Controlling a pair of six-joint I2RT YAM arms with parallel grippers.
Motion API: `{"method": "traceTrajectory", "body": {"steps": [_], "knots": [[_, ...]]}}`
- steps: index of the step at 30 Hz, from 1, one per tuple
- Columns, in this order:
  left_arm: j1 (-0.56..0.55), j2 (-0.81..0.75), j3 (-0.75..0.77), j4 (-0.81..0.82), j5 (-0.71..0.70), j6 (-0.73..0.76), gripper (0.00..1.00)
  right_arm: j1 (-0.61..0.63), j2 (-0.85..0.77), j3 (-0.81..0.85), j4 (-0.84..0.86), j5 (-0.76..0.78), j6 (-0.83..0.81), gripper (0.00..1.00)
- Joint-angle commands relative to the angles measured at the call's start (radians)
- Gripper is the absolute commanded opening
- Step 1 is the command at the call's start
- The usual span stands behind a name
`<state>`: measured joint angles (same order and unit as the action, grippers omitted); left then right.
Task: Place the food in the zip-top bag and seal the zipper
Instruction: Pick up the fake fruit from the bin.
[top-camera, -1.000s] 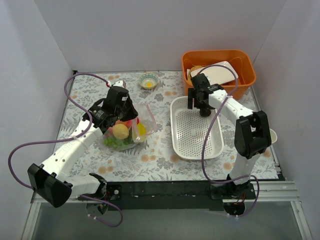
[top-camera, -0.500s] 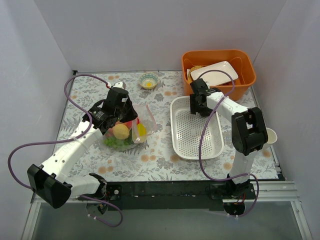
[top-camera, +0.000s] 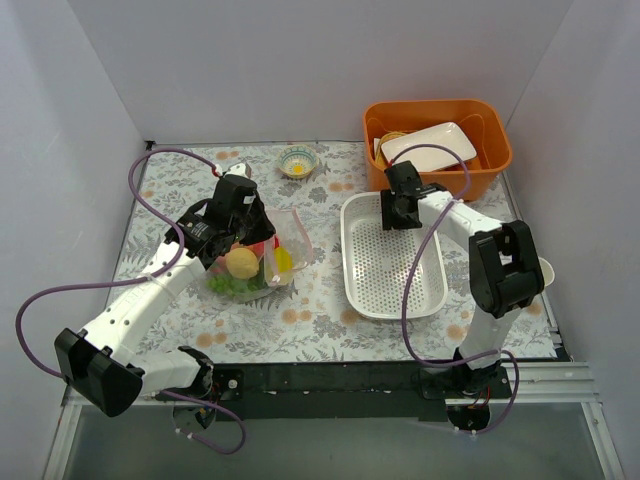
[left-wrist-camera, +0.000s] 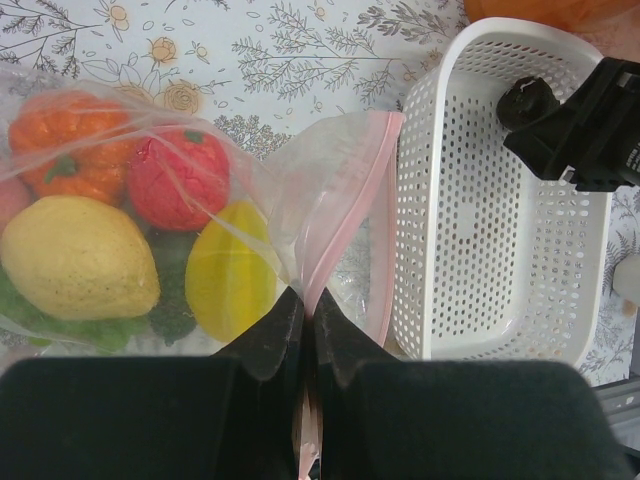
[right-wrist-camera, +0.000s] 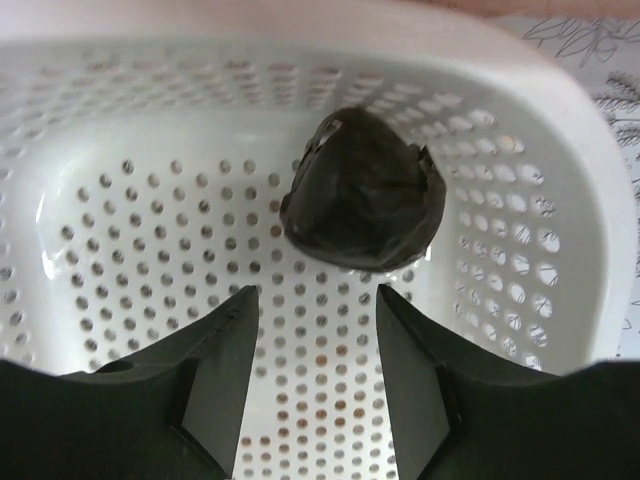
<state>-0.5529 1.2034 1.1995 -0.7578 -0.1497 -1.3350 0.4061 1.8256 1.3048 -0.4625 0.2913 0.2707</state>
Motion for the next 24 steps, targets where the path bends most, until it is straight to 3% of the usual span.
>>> {"method": "traceTrajectory", "body": {"steps": [1, 5, 9, 17, 24], "knots": [[0.001, -0.013, 0.015, -0.005, -0.014, 0.005, 0.00, 0.000, -0.121, -0.045, 0.047, -0.092, -0.025, 0.57], [0.001, -0.015, 0.008, 0.003, -0.011, 0.002, 0.00, 0.000, -0.196, -0.073, 0.077, -0.083, -0.027, 0.68], [-0.001, -0.011, 0.008, 0.006, -0.007, 0.002, 0.00, 0.000, -0.230, -0.087, 0.114, 0.035, -0.028, 0.77], [0.001, -0.016, 0.014, 0.006, -0.010, 0.002, 0.00, -0.004, -0.091, -0.071, 0.168, 0.075, -0.030, 0.74], [0.001, -0.034, 0.002, -0.011, -0.022, -0.003, 0.00, -0.006, -0.084, -0.148, 0.320, 0.057, -0.033, 0.74]]}}
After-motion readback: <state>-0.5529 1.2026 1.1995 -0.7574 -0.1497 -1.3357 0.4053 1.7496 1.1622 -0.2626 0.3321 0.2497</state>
